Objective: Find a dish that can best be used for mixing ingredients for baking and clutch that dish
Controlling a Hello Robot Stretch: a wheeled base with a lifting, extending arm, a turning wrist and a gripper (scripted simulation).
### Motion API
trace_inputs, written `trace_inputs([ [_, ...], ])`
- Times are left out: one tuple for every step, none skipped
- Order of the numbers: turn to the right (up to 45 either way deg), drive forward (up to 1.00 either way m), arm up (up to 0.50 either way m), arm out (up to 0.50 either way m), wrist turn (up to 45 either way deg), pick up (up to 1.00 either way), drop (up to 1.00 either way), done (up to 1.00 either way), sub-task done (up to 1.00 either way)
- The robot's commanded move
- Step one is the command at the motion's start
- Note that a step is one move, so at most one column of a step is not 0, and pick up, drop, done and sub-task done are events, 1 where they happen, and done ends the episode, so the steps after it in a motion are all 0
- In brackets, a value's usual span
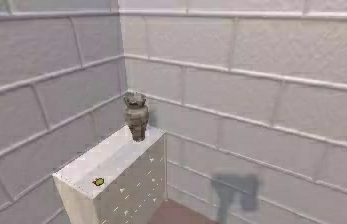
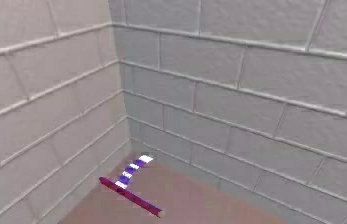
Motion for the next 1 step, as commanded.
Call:
trace_inputs([
  [-45.0, 0.0, 0.0, 0.0, 0.0, 0.0, 0.0, 0.0, 0.0],
])
